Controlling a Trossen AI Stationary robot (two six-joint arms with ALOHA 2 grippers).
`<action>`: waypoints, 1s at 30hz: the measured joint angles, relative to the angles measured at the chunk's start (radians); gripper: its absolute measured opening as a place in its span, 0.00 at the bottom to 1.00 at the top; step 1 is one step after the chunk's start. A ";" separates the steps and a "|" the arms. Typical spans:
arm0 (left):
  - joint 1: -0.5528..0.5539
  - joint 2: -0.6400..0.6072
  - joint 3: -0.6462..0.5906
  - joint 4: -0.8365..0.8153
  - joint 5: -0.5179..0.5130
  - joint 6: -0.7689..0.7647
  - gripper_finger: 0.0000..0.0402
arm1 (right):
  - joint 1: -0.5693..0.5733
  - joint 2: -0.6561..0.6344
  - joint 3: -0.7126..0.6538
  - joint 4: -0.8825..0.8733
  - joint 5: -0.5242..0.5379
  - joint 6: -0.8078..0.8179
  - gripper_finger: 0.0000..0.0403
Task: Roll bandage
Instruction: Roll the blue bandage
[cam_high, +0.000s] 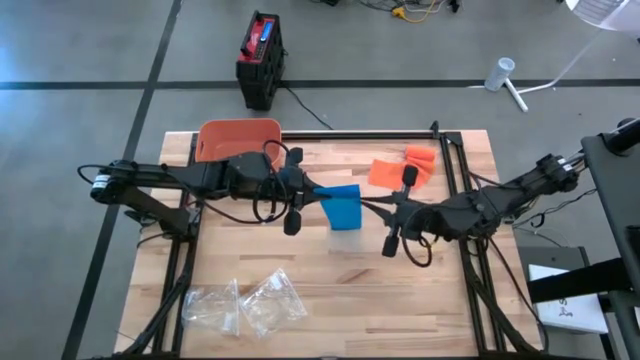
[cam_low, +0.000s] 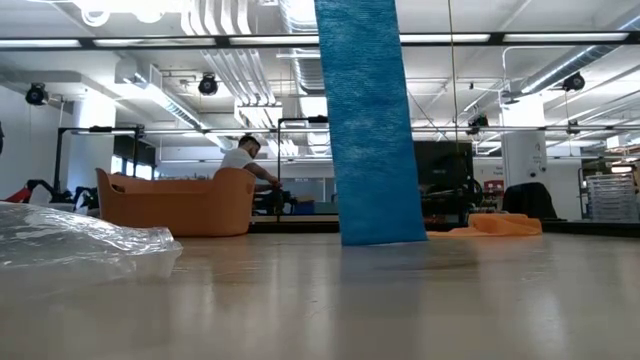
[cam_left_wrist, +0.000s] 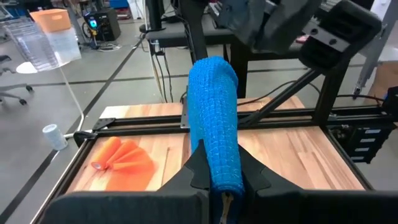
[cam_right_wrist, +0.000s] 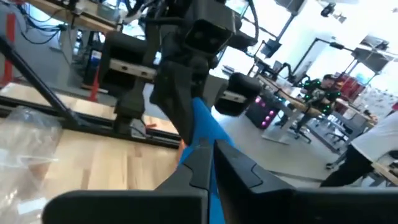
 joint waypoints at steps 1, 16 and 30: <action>0.000 0.000 0.000 0.002 0.000 0.000 0.03 | -0.007 0.008 0.007 0.002 -0.006 0.000 0.02; -0.009 0.002 -0.002 0.013 -0.011 0.003 0.03 | -0.068 0.022 0.031 -0.141 0.137 0.015 0.00; -0.013 0.000 -0.002 0.016 0.005 -0.003 0.03 | 0.022 0.032 0.030 -0.038 -0.103 -0.015 0.00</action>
